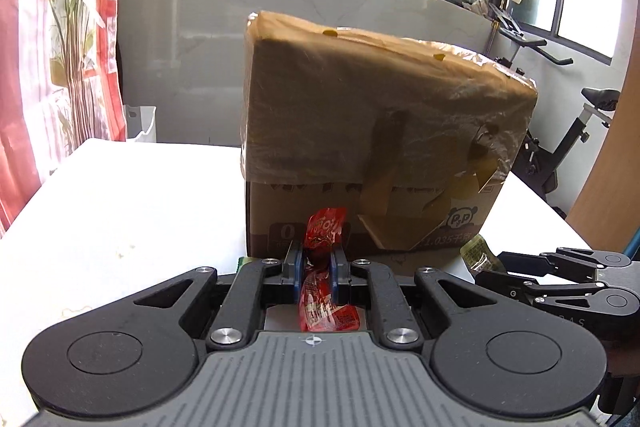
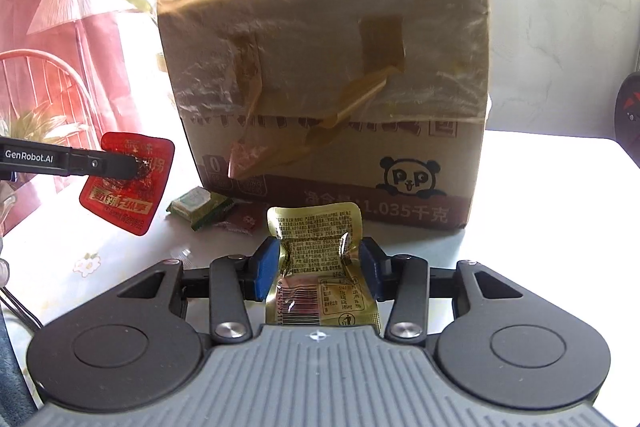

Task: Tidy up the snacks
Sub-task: 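Lift and carry the red pouch and gold packet over the box, then open both grippers to drop the items into the box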

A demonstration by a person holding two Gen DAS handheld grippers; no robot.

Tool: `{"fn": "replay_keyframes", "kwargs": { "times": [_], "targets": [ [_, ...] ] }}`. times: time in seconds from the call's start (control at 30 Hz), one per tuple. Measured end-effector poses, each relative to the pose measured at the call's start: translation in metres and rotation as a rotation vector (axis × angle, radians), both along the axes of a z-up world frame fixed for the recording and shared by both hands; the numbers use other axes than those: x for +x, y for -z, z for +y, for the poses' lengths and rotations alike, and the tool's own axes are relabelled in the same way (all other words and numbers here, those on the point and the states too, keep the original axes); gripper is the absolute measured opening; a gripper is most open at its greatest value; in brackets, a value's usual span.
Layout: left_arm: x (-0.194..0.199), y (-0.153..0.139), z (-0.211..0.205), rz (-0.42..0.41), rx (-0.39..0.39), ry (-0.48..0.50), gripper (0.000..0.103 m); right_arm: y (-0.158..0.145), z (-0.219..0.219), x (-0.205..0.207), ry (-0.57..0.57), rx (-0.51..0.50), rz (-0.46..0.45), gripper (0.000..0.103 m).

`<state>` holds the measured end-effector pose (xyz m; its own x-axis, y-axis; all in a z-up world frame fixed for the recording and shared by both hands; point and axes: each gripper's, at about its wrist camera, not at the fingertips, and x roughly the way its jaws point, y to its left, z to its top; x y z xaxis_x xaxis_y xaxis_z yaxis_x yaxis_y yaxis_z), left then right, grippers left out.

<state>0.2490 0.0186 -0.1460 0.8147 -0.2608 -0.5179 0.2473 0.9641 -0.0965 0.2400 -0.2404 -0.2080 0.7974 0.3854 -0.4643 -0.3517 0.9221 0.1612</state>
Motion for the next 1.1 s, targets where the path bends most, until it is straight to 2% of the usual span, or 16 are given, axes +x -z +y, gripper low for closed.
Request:
{"fn": "replay_keyframes", "kwargs": {
  "times": [0.3,0.4,0.5,0.57,0.67,0.77,0.87,0.9,0.97,1.03,1.1],
  "targets": [
    [0.01,-0.082,-0.004,-0.211,-0.027,0.065,0.014,-0.088,-0.008,-0.003,-0.014,0.04,-0.229,0.046],
    [0.022,-0.108,-0.015,-0.279,-0.029,0.092,0.014,-0.12,-0.008,0.009,-0.022,0.035,-0.305,0.046],
    [0.04,-0.127,-0.028,-0.312,-0.034,0.114,0.014,-0.142,-0.006,0.028,-0.022,0.02,-0.354,0.046],
    [0.057,-0.134,-0.037,-0.315,-0.035,0.109,0.014,-0.155,-0.005,0.048,-0.011,0.005,-0.374,0.046],
    [0.091,-0.135,-0.05,-0.261,-0.088,0.107,0.014,-0.162,-0.001,0.081,0.022,-0.02,-0.369,0.046],
    [0.123,-0.125,-0.064,-0.209,-0.115,0.107,0.014,-0.161,0.002,0.112,0.056,-0.026,-0.333,0.046],
    [0.146,-0.112,-0.082,-0.169,-0.107,0.128,0.015,-0.155,0.003,0.131,0.078,-0.054,-0.292,0.047],
    [0.152,-0.108,-0.086,-0.157,-0.097,0.135,0.016,-0.152,0.003,0.136,0.085,-0.06,-0.275,0.048],
    [0.161,-0.102,-0.093,-0.131,-0.059,0.132,0.027,-0.146,0.002,0.14,0.102,-0.061,-0.243,0.056],
    [0.163,-0.098,-0.094,-0.133,-0.033,0.125,0.054,-0.141,-0.004,0.139,0.121,-0.054,-0.218,0.056],
    [0.163,-0.097,-0.085,-0.136,-0.034,0.113,0.058,-0.139,-0.008,0.134,0.129,-0.045,-0.212,0.06]
  ]
}}
